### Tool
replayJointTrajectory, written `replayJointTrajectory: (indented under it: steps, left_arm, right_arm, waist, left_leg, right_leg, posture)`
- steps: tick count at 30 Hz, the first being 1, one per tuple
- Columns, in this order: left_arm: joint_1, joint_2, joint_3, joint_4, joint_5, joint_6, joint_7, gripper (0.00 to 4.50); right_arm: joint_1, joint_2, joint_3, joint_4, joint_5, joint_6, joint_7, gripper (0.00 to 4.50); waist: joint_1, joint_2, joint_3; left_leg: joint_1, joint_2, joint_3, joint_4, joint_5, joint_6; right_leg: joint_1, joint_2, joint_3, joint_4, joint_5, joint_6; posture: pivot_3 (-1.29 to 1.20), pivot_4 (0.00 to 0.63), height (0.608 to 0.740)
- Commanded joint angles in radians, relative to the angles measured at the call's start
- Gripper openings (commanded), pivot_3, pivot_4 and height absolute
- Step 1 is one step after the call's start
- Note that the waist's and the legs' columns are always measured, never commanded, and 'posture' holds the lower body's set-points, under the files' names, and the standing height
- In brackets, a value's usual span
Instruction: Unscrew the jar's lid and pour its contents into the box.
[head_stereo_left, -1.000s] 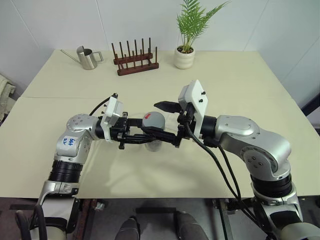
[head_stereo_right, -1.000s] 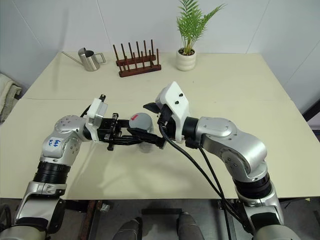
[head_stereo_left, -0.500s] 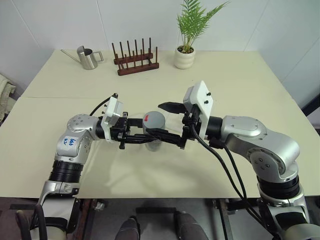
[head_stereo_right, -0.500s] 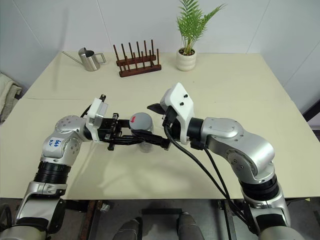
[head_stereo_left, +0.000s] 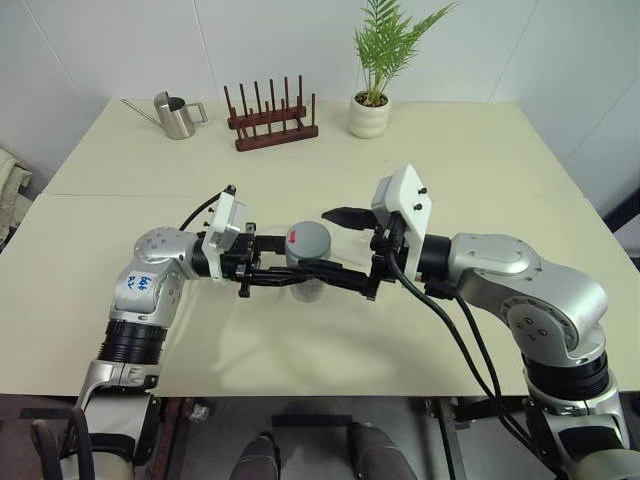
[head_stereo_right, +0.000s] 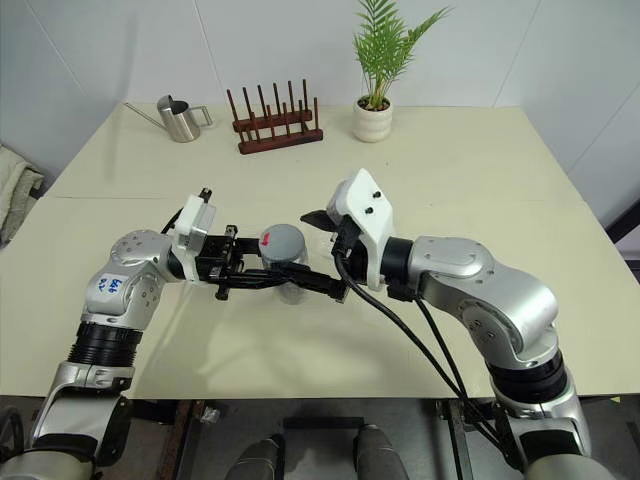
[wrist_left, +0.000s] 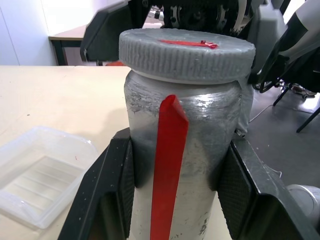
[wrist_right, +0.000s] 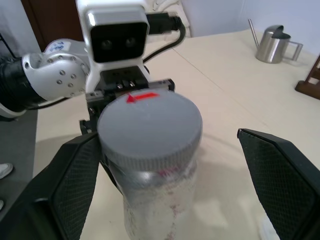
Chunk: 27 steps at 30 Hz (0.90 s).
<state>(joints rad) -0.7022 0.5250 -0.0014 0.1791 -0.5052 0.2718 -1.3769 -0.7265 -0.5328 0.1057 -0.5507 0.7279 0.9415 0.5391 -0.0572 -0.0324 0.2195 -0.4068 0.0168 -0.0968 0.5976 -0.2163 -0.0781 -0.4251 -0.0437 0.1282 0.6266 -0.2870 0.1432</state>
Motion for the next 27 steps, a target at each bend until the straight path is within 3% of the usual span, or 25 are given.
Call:
replayJointTrajectory:
  steps: [1,27]
  left_arm:
    - [-0.026,0.000,0.009,-0.008,-0.011,-0.022,-0.016,1.85]
    - [-0.049,-0.005,0.004,0.030,-0.007,-0.039,-0.020,1.85]
  right_arm:
    - [0.003,-0.020,-0.056,-0.019,-0.005,-0.005,-0.013,4.46]
    - [0.027,-0.061,-0.071,-0.042,0.016,0.001,0.004,4.46]
  waist:
    - [0.000,0.000,0.000]
    - [0.001,0.000,0.000]
  left_leg:
    - [0.000,0.000,0.000,0.000,0.000,0.000]
    - [0.000,0.000,0.000,0.000,0.000,0.000]
  right_leg:
    - [0.000,0.000,0.000,0.000,0.000,0.000]
    - [0.000,0.000,0.000,0.000,0.000,0.000]
  posture:
    - [0.00,0.150,0.740]
    - [0.00,0.150,0.740]
